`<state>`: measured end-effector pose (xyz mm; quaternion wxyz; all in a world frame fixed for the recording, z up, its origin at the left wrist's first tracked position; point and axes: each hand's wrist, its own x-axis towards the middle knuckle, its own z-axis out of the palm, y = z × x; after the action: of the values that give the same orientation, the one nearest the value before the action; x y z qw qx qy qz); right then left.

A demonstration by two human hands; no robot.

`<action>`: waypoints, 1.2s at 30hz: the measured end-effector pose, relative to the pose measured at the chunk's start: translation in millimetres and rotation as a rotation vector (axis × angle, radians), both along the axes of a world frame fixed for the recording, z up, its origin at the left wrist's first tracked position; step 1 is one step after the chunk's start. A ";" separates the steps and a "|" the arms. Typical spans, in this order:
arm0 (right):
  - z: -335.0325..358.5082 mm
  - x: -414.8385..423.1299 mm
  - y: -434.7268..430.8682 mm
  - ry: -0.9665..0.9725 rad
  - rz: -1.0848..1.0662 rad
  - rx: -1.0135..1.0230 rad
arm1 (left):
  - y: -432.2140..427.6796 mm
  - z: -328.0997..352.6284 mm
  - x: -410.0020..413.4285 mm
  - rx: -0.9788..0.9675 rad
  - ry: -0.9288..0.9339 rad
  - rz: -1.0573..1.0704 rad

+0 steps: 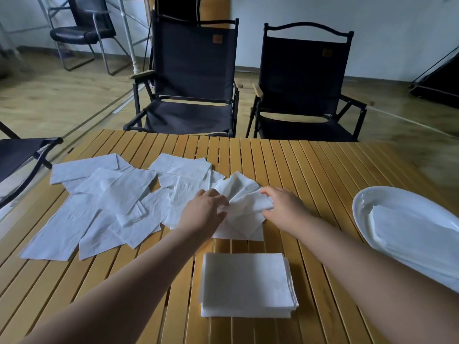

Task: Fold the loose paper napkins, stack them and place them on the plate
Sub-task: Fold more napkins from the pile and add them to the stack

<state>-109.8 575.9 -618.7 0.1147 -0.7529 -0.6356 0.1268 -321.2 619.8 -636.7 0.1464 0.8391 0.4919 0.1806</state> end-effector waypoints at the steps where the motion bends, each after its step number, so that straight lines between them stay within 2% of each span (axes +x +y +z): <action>1: -1.9 -1.3 3.0 -0.018 0.009 0.003 | 2.3 -0.9 1.0 -0.001 -0.048 0.004; 7: -9.0 -1.3 10.9 -0.037 0.074 0.000 | 5.9 1.3 -1.2 -0.127 -0.324 0.034; 9: -13.3 2.8 12.3 0.003 0.093 0.057 | 5.1 4.3 -4.4 -0.203 -0.415 0.035; 14: -9.8 8.1 -0.7 0.359 0.047 0.147 | 1.6 10.1 -13.4 -0.348 -0.580 0.103; 17: -0.2 5.9 -13.5 0.499 0.013 0.145 | -4.2 14.7 -15.4 -0.393 -0.633 0.139; 26: 24.1 -3.9 -43.5 0.661 -0.103 0.125 | -31.4 39.7 -18.1 -0.462 -0.746 0.242; 31: 31.3 -17.0 -63.6 0.860 -0.232 0.181 | -48.9 51.7 -18.8 -0.457 -0.805 0.353; 36: 32.7 -26.7 -81.6 1.011 -0.366 0.241 | -71.7 58.9 -22.2 -0.595 -0.954 0.360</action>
<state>-136.4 494.3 -585.9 0.5114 -0.6780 -0.3699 0.3767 -343.4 548.2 -577.8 0.5474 0.4916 0.5358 0.4142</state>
